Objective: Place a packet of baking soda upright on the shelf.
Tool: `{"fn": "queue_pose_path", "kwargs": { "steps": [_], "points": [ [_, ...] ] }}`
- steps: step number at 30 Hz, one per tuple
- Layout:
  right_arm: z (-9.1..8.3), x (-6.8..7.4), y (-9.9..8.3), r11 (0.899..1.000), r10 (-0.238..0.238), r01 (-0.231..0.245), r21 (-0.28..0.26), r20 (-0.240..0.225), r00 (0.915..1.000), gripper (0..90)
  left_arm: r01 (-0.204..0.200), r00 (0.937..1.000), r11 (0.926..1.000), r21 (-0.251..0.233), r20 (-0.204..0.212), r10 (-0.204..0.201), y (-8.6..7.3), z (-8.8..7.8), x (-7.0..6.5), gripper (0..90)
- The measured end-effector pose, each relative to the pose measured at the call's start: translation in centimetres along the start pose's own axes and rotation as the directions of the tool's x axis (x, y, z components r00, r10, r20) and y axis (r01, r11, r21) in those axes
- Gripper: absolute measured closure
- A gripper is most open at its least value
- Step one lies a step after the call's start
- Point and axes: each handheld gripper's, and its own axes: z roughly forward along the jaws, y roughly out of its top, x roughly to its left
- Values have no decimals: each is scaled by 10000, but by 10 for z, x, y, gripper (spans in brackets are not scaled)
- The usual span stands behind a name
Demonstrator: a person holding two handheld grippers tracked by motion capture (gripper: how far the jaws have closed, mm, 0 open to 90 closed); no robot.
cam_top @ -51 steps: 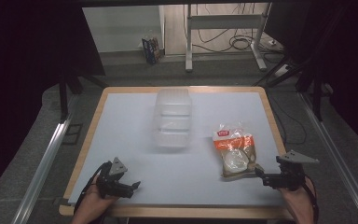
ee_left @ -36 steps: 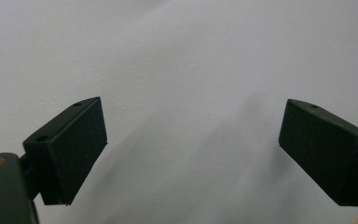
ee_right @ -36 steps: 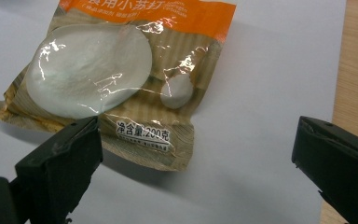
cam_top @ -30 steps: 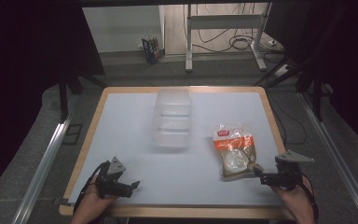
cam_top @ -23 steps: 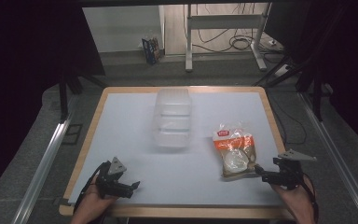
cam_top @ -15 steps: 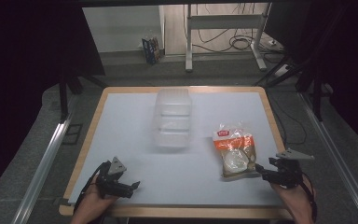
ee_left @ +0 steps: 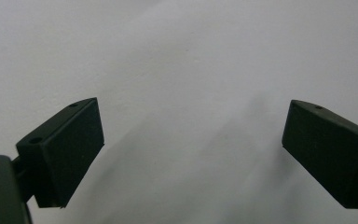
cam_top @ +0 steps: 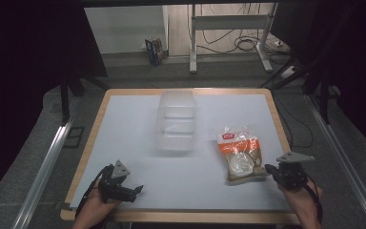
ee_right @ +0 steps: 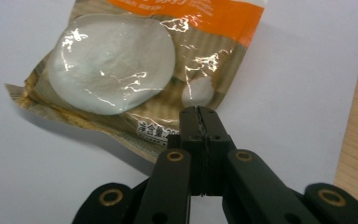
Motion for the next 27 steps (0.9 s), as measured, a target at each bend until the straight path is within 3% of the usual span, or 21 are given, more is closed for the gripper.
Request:
{"fn": "queue_pose_path", "kwargs": {
  "steps": [11,15,19,27],
  "points": [
    [10,-17,-7,9972,700,-706,240,257,9972,887,-38,10000,10000,82,-2,38,0,0,0,56],
    [19,-22,-9,9957,841,-836,407,-88,9964,886,-75,10000,9999,115,-35,75,1,1,0,57],
    [25,-20,-9,9953,651,-645,729,-65,9979,887,-85,10000,9999,115,-39,85,1,1,0,57],
    [25,-22,-11,9925,878,-839,893,-406,9953,888,-115,9999,9998,163,-36,116,1,1,0,58]
  ]
}}
